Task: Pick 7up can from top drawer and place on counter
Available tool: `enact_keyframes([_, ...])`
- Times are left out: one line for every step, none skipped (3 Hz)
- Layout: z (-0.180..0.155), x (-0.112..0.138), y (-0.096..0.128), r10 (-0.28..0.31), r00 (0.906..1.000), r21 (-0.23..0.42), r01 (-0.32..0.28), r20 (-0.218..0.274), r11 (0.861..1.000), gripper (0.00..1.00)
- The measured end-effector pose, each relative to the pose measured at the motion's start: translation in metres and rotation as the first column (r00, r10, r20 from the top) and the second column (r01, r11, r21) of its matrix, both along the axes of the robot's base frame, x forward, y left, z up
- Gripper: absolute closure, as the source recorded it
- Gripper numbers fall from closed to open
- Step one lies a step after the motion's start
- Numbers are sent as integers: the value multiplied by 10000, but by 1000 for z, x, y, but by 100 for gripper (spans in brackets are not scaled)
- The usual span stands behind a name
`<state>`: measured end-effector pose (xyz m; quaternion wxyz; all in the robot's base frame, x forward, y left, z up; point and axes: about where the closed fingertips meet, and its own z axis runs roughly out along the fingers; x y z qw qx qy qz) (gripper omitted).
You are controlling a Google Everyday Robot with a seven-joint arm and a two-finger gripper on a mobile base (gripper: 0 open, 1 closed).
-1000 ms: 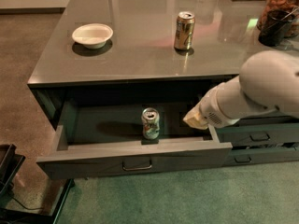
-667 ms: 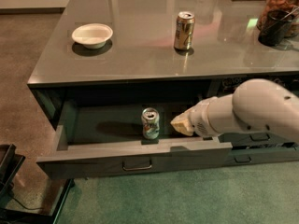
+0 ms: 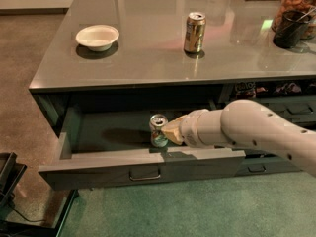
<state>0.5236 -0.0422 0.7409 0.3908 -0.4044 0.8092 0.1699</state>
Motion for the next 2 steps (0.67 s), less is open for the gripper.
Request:
enact_keyframes([-5,13,18,232,9982,-200,-221,562,9996,35])
enact_keyframes([-8,26,30,416,9935,-604,-353,1056,9976,23])
